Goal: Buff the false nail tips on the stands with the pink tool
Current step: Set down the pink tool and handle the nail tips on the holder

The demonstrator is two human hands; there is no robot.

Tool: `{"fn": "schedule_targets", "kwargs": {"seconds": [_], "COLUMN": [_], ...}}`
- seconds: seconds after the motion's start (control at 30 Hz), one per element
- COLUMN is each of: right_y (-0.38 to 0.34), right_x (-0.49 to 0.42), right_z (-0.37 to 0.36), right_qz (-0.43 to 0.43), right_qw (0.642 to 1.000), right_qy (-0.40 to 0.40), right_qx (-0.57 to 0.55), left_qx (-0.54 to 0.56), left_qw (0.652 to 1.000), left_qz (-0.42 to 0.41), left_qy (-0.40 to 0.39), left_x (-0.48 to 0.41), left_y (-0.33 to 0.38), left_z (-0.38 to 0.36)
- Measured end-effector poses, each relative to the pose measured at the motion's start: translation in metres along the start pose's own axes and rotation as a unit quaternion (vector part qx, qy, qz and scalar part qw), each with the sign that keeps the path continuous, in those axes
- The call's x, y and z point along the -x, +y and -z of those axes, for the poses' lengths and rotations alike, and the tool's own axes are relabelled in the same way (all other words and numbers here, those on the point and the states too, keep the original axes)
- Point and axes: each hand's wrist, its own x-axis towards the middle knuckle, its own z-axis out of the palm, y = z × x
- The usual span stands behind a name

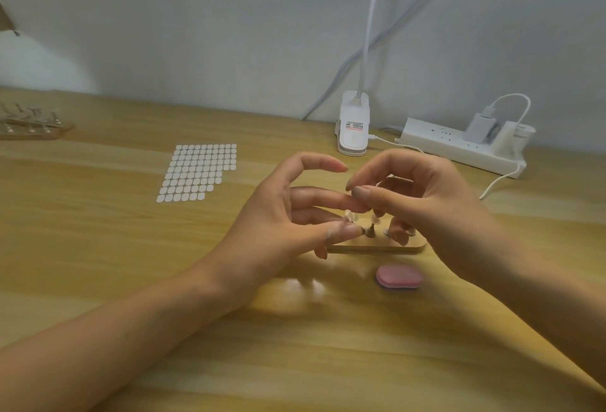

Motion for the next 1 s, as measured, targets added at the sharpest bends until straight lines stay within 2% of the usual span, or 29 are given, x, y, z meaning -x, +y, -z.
{"fn": "schedule_targets", "kwargs": {"seconds": [0.1, 0.27, 0.37, 0.5, 0.6, 0.7, 1.0], "right_y": [-0.002, -0.001, -0.001, -0.007, -0.009, -0.009, -0.008], "right_x": [0.0, 0.0, 0.0, 0.006, 0.012, 0.014, 0.014], "right_z": [0.002, 0.006, 0.007, 0.005, -0.003, -0.008, -0.011], "right_qz": [0.054, 0.078, 0.068, 0.088, 0.125, 0.14, 0.13], "right_qw": [0.997, 0.993, 0.994, 0.994, 0.984, 0.977, 0.986], "right_qy": [-0.004, -0.004, -0.016, -0.02, -0.008, 0.014, 0.023], "right_qx": [0.052, 0.083, 0.078, 0.056, 0.13, 0.158, 0.105], "left_qx": [-0.004, -0.036, -0.073, -0.114, -0.147, -0.154, -0.136], "left_qw": [1.0, 0.999, 0.997, 0.991, 0.985, 0.983, 0.982], "left_qz": [0.0, -0.004, -0.021, -0.056, -0.077, -0.088, -0.111], "left_qy": [0.001, -0.001, -0.005, 0.032, 0.049, 0.051, 0.075], "left_x": [0.0, 0.0, 0.001, 0.002, 0.003, 0.004, 0.004], "left_y": [0.0, -0.002, -0.002, 0.0, 0.001, 0.001, 0.001], "left_z": [0.001, 0.002, 0.002, 0.001, 0.002, 0.002, 0.0]}}
